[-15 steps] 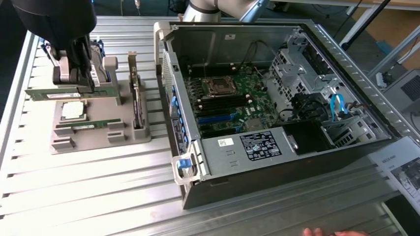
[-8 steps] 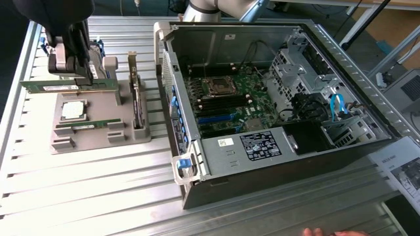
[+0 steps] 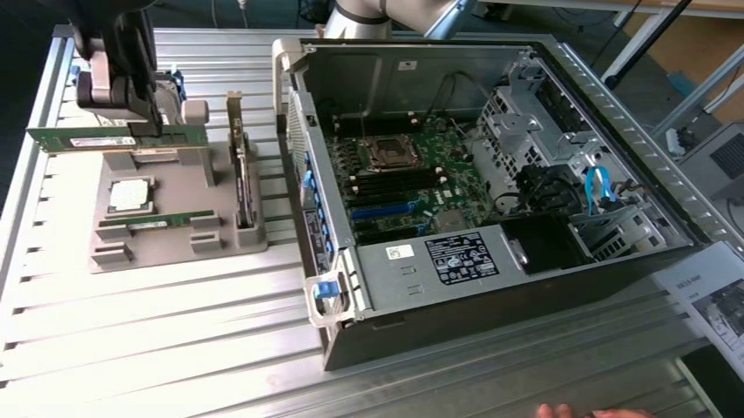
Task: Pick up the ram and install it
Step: 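Pick up the ram and move it above insertion slot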
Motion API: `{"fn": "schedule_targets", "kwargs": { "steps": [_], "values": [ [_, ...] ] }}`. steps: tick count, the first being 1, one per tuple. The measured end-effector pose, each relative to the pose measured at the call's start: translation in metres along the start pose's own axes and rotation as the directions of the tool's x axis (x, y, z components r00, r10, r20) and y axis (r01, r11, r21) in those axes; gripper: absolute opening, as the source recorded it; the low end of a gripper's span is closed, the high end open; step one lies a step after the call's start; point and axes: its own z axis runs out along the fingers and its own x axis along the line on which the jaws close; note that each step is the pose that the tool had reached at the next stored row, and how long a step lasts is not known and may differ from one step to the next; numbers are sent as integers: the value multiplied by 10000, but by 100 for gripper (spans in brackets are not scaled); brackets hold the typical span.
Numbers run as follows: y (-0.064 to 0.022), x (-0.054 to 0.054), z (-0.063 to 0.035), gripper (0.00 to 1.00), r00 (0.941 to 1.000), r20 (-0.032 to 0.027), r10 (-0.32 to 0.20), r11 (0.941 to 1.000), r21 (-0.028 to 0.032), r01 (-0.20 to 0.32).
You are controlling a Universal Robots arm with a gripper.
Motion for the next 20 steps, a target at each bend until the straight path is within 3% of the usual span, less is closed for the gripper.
{"fn": "schedule_targets", "kwargs": {
  "steps": [6,15,20],
  "values": [
    [-10,-4,-108,12,10000,-1,0,10000,-1,0],
    [-12,-4,-115,12,10000,0,0,10000,-1,0],
    [-66,-8,-116,12,10000,-1,-1,10000,-1,1]
  ]
}}
